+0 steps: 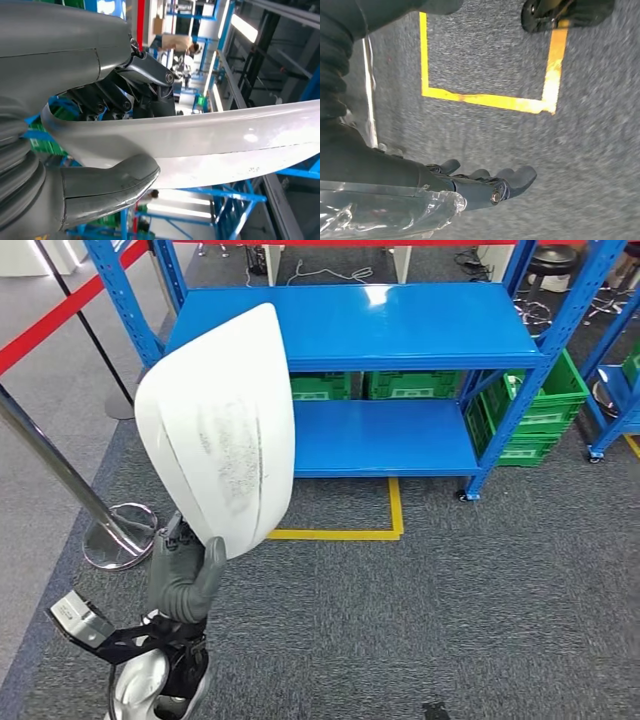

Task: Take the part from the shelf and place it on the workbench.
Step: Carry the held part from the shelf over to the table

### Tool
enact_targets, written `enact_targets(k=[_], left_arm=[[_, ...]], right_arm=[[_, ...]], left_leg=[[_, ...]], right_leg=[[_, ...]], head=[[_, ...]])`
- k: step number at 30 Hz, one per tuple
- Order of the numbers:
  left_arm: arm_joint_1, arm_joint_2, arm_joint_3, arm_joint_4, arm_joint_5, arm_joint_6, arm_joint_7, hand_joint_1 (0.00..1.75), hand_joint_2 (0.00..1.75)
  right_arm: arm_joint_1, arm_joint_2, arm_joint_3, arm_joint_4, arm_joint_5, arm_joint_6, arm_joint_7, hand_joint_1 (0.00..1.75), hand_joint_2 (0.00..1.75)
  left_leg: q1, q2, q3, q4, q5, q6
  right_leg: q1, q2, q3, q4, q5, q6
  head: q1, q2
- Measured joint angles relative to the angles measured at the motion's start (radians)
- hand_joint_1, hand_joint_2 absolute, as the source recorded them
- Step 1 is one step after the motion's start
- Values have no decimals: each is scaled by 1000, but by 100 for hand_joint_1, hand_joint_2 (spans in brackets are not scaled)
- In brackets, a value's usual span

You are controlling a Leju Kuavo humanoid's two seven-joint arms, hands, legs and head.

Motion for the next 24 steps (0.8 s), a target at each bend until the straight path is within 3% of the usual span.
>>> enact_targets(k=[2,4,6,8,10,11,12,13,14,16,18,20,21,22,24], left_arm=[[1,1,0,-1,5,0,1,175,175],[3,1,-1,-2,11,0,2,175,175],[3,1,-2,-2,16,-1,3,175,175],[3,1,-3,-2,20,-1,3,175,175],[5,1,-4,-2,24,-1,4,175,175],[6,1,-4,-2,26,-1,4,175,175],[7,1,-4,-2,27,-1,5,175,175],[7,1,-4,-2,29,-1,5,175,175],[7,1,-4,-2,30,-1,5,175,175],[7,1,-5,-3,32,-2,5,175,175],[8,1,-5,-4,36,-2,5,175,175],[8,0,-6,-5,37,-2,5,175,175],[8,0,-6,-5,38,-2,5,175,175],[8,-1,-6,-6,38,-3,5,175,175],[9,0,-6,-6,39,-3,5,175,175]], right_arm=[[-5,0,-5,0,2,-6,10,0,175],[-5,0,-7,0,5,-6,14,0,175],[0,0,-8,0,7,-6,17,0,175],[0,0,-10,0,10,-6,20,0,175],[-2,0,-11,0,12,-6,23,0,175],[-2,0,-12,0,12,-6,25,0,175],[-1,0,-12,0,13,-6,26,0,175],[0,0,-12,0,13,-6,27,0,175],[0,0,-13,0,14,-6,28,0,175],[-3,-1,-13,0,15,-6,29,0,175],[-9,-1,-13,0,16,-6,30,0,175],[-10,-1,-13,0,16,-6,31,0,175],[-9,-1,-13,0,16,-6,32,0,175],[-9,-1,-13,0,17,-7,33,0,175],[-9,-1,-13,0,17,-7,34,0,175]], left_leg=[[4,-22,47,-94,20,6],[4,-21,52,-112,16,16],[4,-7,49,-113,20,28],[6,10,49,-116,24,39],[4,29,48,-116,24,43],[2,39,47,-116,24,44],[2,48,48,-116,23,44],[1,56,48,-115,23,44],[1,65,50,-115,22,43],[-4,80,52,-113,19,38],[-11,96,53,-111,18,30],[-12,113,53,-110,15,22],[-10,108,51,-103,6,16],[-8,94,42,-80,-12,11],[-5,53,-5,25,-74,2]], right_leg=[[2,17,-10,4,5,9],[1,30,-21,4,12,21],[-1,25,-32,14,5,31],[0,-2,-71,96,-45,39],[1,-23,-132,234,-110,44],[1,-27,-153,282,-125,45],[1,-29,-155,294,-120,44],[1,-33,-138,265,-99,43],[1,-43,-101,200,-65,41],[7,-92,-28,63,-18,34],[12,-113,-5,11,-8,22],[12,-87,-11,11,-2,8],[10,-75,-13,9,1,3],[7,-63,-14,8,4,-3],[3,-40,-17,6,9,-11]], head=[[0,0],[0,0],[2,0],[8,0],[12,0],[12,0],[12,0],[12,0],[12,0],[12,0],[12,0],[12,0],[12,0],[12,0],[10,0]])
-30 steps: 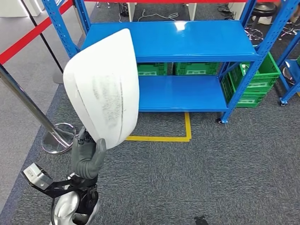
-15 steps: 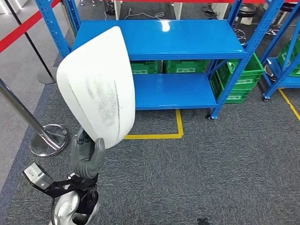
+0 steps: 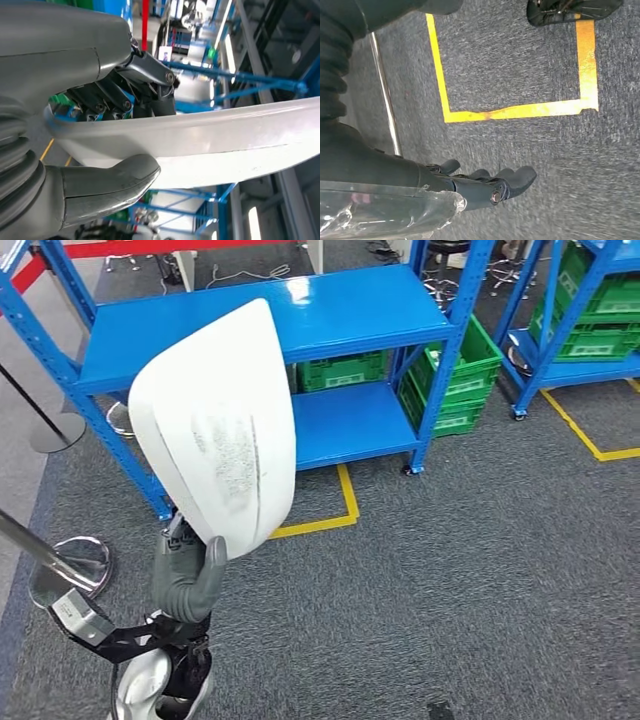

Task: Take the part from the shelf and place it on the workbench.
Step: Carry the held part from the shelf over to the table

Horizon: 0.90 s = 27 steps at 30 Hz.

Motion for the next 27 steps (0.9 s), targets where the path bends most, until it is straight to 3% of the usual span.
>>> enact_targets(k=[2,3,4,5,7,9,11,12,14,16,18,19,20,23,24,27], left_arm=[[2,2,0,0,1,0,0,175,175],[2,2,0,0,1,0,0,175,175],[3,2,0,0,1,0,0,175,175],[3,2,1,0,1,0,0,175,175],[2,2,0,0,1,0,0,175,175],[1,1,0,-1,1,0,0,175,175],[1,1,-1,-1,2,0,0,175,175],[0,1,-1,-1,3,0,0,175,175],[-1,0,-3,-1,5,0,0,175,175],[2,-1,-3,-1,7,0,0,175,175],[4,0,-3,-1,8,0,0,175,175],[4,-1,-4,-1,8,0,0,175,175],[4,-1,-4,-1,9,0,0,175,175],[4,-1,-6,-1,10,0,-1,175,175],[4,-2,-7,-2,10,0,-1,175,175],[6,-2,-8,-3,10,3,-3,175,175]], right_arm=[[0,0,0,0,0,0,1,0,175],[1,0,0,0,1,0,1,0,175],[3,0,0,0,1,0,1,0,175],[3,0,0,0,1,0,1,0,175],[3,0,0,0,1,0,1,0,175],[1,0,0,0,1,0,1,0,175],[4,-2,0,0,0,0,1,0,175],[7,-3,-1,0,0,-1,1,0,175],[10,-5,-2,0,-1,-1,1,0,175],[8,-5,-2,0,-1,0,1,0,175],[6,-5,-2,0,-1,0,1,0,175],[7,-5,-2,0,-2,0,1,0,175],[8,-5,-2,0,-2,0,1,0,175],[4,-6,-3,0,0,0,1,0,175],[2,-6,-3,0,2,0,1,0,175],[2,-6,-3,0,8,0,1,0,175]], left_leg=[[1,-15,-60,123,-48,-3],[2,-18,-74,148,-47,-2],[2,-20,-70,136,-27,-1],[4,-25,-48,90,7,0],[10,-69,15,-38,70,3],[16,-108,47,-111,87,7],[16,-99,47,-122,86,18],[17,-88,47,-123,88,24],[18,-64,47,-126,91,36],[14,-37,47,-126,90,43],[10,-8,47,-126,89,46],[10,4,47,-126,88,46],[9,15,49,-126,87,45],[3,45,55,-124,81,36],[1,53,57,-124,79,31],[1,72,60,-124,75,16]], right_leg=[[-1,25,-4,0,3,-2],[-1,39,-5,0,4,-2],[-2,53,-6,0,5,0],[-3,67,-6,1,7,2],[-4,94,-9,4,9,11],[-4,117,-21,8,13,24],[-8,136,-34,7,20,37],[-7,130,-40,10,19,42],[-4,82,-68,64,-17,50],[-3,27,-124,191,-84,57],[-4,10,-162,283,-116,60],[-4,7,-155,278,-105,59],[-4,2,-129,234,-80,58],[4,-49,-20,45,-11,44],[8,-58,-6,17,-6,38],[9,-30,-10,9,-2,20]], head=[[-1,0],[0,0],[0,0],[0,0],[-1,0],[-2,0],[-2,0],[-2,0],[8,0],[18,0],[18,0],[19,0],[19,0],[18,0],[17,0],[16,0]])
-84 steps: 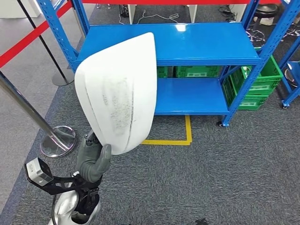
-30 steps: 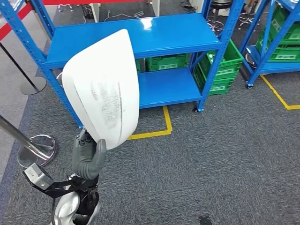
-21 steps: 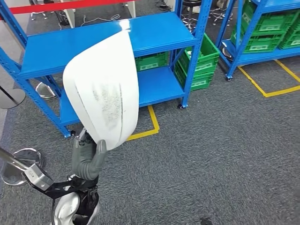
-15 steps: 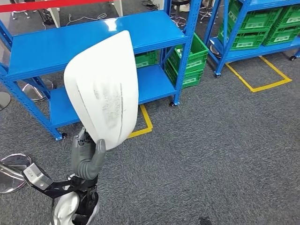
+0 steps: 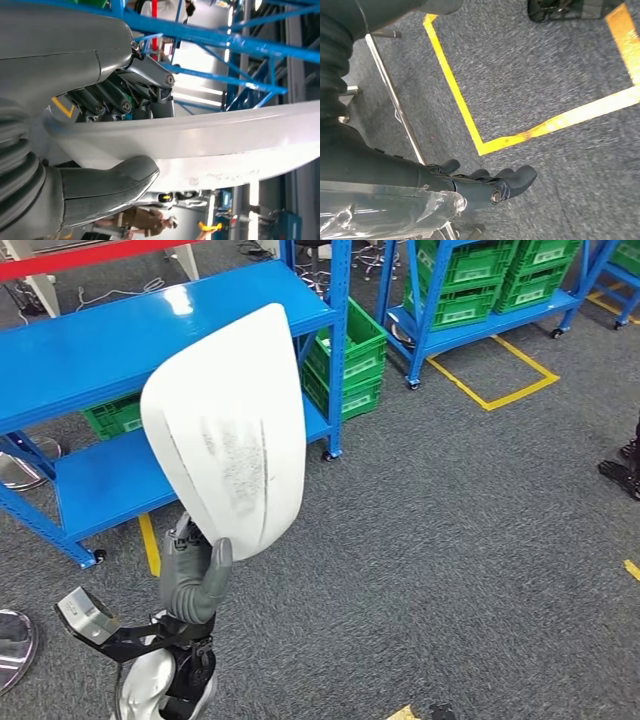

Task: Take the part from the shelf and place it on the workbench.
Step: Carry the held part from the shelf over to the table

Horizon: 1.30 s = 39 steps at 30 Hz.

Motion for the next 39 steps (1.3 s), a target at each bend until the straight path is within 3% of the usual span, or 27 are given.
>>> enact_targets(k=[2,4,5,6,7,9,10,11,13,15,17,19,21,23,24,25,26,28,30,32,34,37,38,39], left_arm=[[1,0,-1,-3,0,1,-2,175,175],[6,2,0,-4,0,2,-3,175,175],[9,3,0,-4,0,3,-3,175,175],[12,5,0,-4,0,4,-4,175,175],[15,6,0,-5,0,7,-6,175,175],[22,9,1,-9,-1,16,-10,175,175],[27,10,2,-12,-2,20,-13,175,175],[31,11,3,-18,-3,23,-15,175,175],[38,12,6,-25,-3,27,-18,175,175],[41,12,7,-28,-3,28,-18,175,175],[46,12,12,-37,-3,30,-19,175,175],[51,10,17,-48,-3,31,-19,175,175],[54,9,19,-53,-2,30,-19,175,175],[59,9,21,-55,-1,30,-19,175,175],[60,9,21,-55,-1,29,-19,175,175],[61,9,21,-55,0,29,-19,175,175],[61,8,21,-55,2,28,-20,175,175],[61,7,21,-58,5,28,-20,175,175],[61,6,22,-61,10,27,-22,175,175],[61,3,23,-63,13,26,-24,175,175],[60,1,23,-65,15,24,-25,175,175],[63,2,23,-67,17,22,-26,175,175],[64,2,24,-67,18,22,-26,175,175],[65,2,24,-67,18,22,-26,175,175]], right_arm=[[1,0,0,0,3,0,2,0,175],[-1,0,0,0,6,0,2,0,175],[-2,0,0,0,7,0,2,0,175],[-2,0,0,0,8,0,2,0,175],[-1,0,0,0,10,0,2,0,175],[0,0,2,0,17,0,2,0,175],[-1,0,3,0,22,0,3,0,175],[-2,0,4,0,26,0,3,0,175],[-6,0,5,0,31,0,5,0,175],[-7,0,6,0,32,0,5,0,175],[-3,0,8,0,34,0,8,0,175],[0,0,9,0,35,-1,11,0,175],[-5,0,10,0,35,-1,10,0,175],[-8,0,11,0,34,-3,7,0,175],[-7,0,11,0,33,-4,5,0,175],[-6,0,11,0,33,-4,4,0,175],[-5,-1,11,0,32,-5,4,0,175],[-8,-1,11,0,32,-6,3,0,175],[-11,-2,11,-1,31,-7,2,0,175],[-9,-3,11,-1,30,-9,3,0,175],[-7,-4,11,-1,29,-11,4,0,175],[-10,-4,11,-2,29,-13,5,0,175],[-9,-4,11,-2,29,-13,5,0,175],[-8,-4,11,-2,29,-13,5,0,175]], left_leg=[[3,-33,-17,42,-33,-12],[4,-78,-70,155,-95,-19],[4,-87,-102,217,-119,-21],[4,-90,-124,257,-127,-22],[5,-92,-131,265,-116,-22],[8,-106,-94,182,-50,-22],[13,-134,-63,118,-19,-23],[19,-161,-37,63,0,-22],[27,-204,-13,9,5,-19],[26,-202,-12,7,3,-16],[23,-182,-12,7,6,-2],[21,-151,-12,5,9,17],[18,-122,-11,3,9,25],[13,-90,-11,4,7,28],[12,-77,-10,4,6,29],[11,-64,-8,4,4,28],[10,-53,-5,4,2,26],[7,-32,2,4,-5,19],[1,-16,7,4,-9,10],[0,-1,11,1,-11,0],[3,-22,4,23,-33,-11],[5,-84,-72,186,-121,-19],[5,-90,-101,242,-139,-20],[6,-93,-119,270,-137,-20]], right_leg=[[-7,22,0,-6,6,-10],[-12,44,-2,-7,9,-15],[-13,56,-4,-7,10,-16],[-13,70,-5,-7,10,-16],[-15,84,-5,-7,11,-15],[-18,113,-6,-6,13,-11],[-18,127,-7,-4,14,-6],[-19,140,-11,0,14,-1],[-17,156,-19,8,15,7],[-18,160,-23,8,16,10],[-23,171,-31,2,21,22],[-22,137,-53,31,2,35],[-17,70,-106,145,-60,40],[-17,42,-161,266,-109,42],[-17,38,-167,284,-109,42],[-17,35,-151,260,-90,40],[-16,27,-116,200,-60,38],[-9,-15,-38,64,-13,27],[-2,-35,-7,9,-2,15],[-1,-12,-11,8,1,4],[-6,11,-10,2,5,-7],[-12,48,-11,-2,9,-15],[-13,62,-11,-2,9,-16],[-13,76,-11,-1,9,-16]], head=[[-3,0],[-7,0],[-8,0],[-9,0],[-8,0],[-8,0],[-9,0],[-9,0],[-10,0],[-9,0],[-11,0],[-5,0],[4,0],[5,0],[5,0],[5,0],[5,0],[4,0],[3,0],[3,0],[2,0],[-4,0],[-4,0],[-5,0]])
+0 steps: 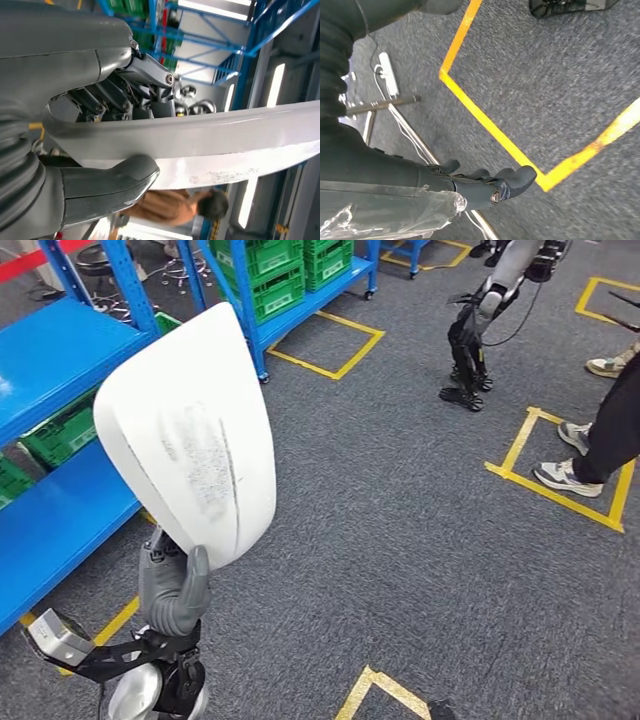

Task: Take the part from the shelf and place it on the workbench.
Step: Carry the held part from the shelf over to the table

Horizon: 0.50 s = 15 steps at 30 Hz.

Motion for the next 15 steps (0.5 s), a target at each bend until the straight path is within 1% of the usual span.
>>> enact_targets(k=[1,2,3,4,5,6,7,8,9,10,11,12,13,14,15], left_arm=[[1,0,0,0,0,0,0,175,175],[1,0,0,0,0,-1,0,175,175],[1,0,0,0,0,-1,0,175,175],[0,0,0,0,0,-1,0,175,175],[0,-1,0,0,0,-1,0,175,175],[0,-1,0,-1,0,-2,0,175,175],[0,-2,0,-1,0,-2,0,175,175],[0,-2,0,-1,0,-2,0,175,175],[0,-3,0,-1,0,-2,0,175,175],[0,-5,0,-1,0,-2,0,175,175],[0,-6,0,-2,0,-2,0,175,175],[1,-7,1,-2,0,-2,0,175,175],[2,-8,1,-2,0,-2,0,175,175],[2,-8,2,-2,0,-2,0,175,175],[3,-8,2,-2,1,-3,0,175,175]], right_arm=[[2,0,0,0,0,0,0,0,175],[2,0,0,0,0,0,0,0,175],[2,0,0,0,0,0,0,0,175],[1,0,0,0,0,0,0,0,175],[0,0,0,0,0,0,0,0,175],[1,0,0,0,1,0,0,0,175],[2,0,0,0,1,0,0,0,175],[5,-1,0,0,1,0,-1,0,175],[8,-2,0,0,1,0,-1,0,175],[10,-3,0,0,1,0,0,0,175],[9,-3,0,0,1,1,0,0,175],[8,-4,0,0,2,1,0,0,175],[6,-4,0,0,2,1,0,0,175],[4,-4,0,0,3,1,0,0,175],[4,-4,0,0,2,1,0,0,175]], left_leg=[[0,-1,-1,-8,21,0],[1,-5,16,-51,57,1],[4,-21,44,-114,97,1],[9,-44,74,-179,124,1],[12,-65,95,-226,139,2],[13,-80,106,-253,142,5],[11,-81,109,-262,139,11],[11,-72,107,-262,141,18],[11,-62,108,-264,143,25],[12,-50,108,-265,145,32],[13,-37,109,-267,146,37],[11,-24,110,-267,145,41],[9,-10,110,-267,144,44],[6,4,110,-267,143,45],[5,18,111,-267,142,46]], right_leg=[[-1,15,0,0,1,1],[-2,30,1,0,1,3],[-4,45,1,1,3,6],[-4,59,-2,4,3,11],[-4,71,-6,5,5,16],[-5,81,-11,6,7,23],[-6,91,-15,4,10,30],[-9,100,-19,0,13,37],[-9,96,-23,1,13,42],[-7,75,-32,16,4,47],[-4,45,-51,52,-18,50],[-2,9,-78,109,-48,53],[-2,-17,-111,180,-82,55],[-2,-30,-141,244,-107,56],[-2,-36,-157,281,-117,56]], head=[[0,0],[0,0],[0,0],[-1,0],[-1,0],[-2,0],[-2,0],[-2,0],[-2,0],[3,0],[7,0],[12,0],[16,0],[16,0],[16,0]])
